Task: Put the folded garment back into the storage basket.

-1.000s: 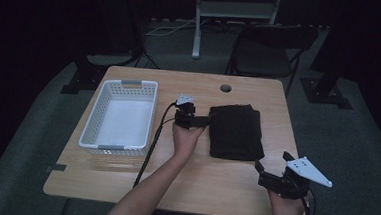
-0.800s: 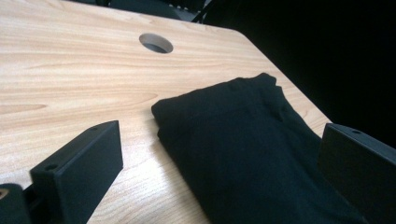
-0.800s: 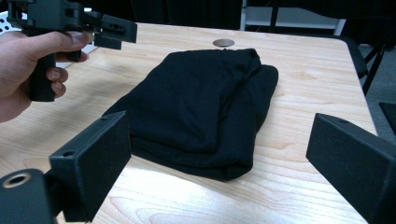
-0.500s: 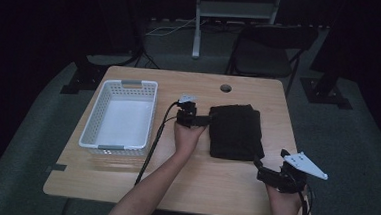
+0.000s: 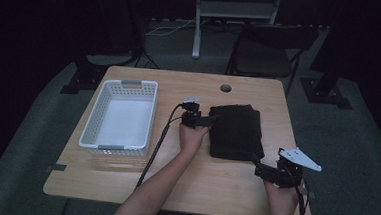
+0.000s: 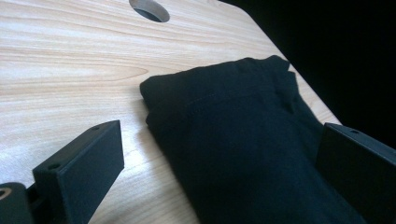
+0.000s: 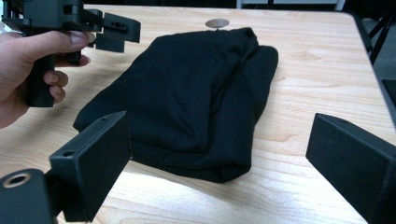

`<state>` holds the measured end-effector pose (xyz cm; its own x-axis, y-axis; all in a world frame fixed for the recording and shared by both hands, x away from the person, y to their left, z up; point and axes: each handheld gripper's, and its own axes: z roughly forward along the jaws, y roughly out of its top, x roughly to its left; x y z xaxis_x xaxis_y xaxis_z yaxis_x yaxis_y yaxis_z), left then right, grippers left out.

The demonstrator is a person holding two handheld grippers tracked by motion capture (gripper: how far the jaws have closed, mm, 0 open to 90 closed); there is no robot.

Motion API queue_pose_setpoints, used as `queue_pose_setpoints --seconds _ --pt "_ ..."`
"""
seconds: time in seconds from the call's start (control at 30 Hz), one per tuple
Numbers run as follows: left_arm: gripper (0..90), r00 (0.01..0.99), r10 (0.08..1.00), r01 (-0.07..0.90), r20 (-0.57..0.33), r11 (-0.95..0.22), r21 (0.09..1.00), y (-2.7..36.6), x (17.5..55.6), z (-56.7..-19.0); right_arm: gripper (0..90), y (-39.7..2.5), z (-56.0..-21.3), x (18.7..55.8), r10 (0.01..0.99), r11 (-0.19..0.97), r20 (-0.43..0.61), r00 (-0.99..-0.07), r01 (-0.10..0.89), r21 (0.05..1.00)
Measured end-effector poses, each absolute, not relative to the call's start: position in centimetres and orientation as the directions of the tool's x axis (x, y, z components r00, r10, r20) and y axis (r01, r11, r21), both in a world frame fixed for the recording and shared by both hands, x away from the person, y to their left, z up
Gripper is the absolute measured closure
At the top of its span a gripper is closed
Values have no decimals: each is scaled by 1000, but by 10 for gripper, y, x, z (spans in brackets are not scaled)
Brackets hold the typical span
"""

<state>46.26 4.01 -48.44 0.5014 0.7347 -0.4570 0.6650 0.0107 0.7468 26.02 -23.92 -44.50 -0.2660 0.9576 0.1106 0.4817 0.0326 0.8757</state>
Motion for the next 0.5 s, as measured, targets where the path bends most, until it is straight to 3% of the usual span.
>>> queue_pose_setpoints --seconds 0.5 --pt "18 476 734 689 -485 32 724 41 470 -494 62 -241 -461 278 968 12 127 -218 544 839"
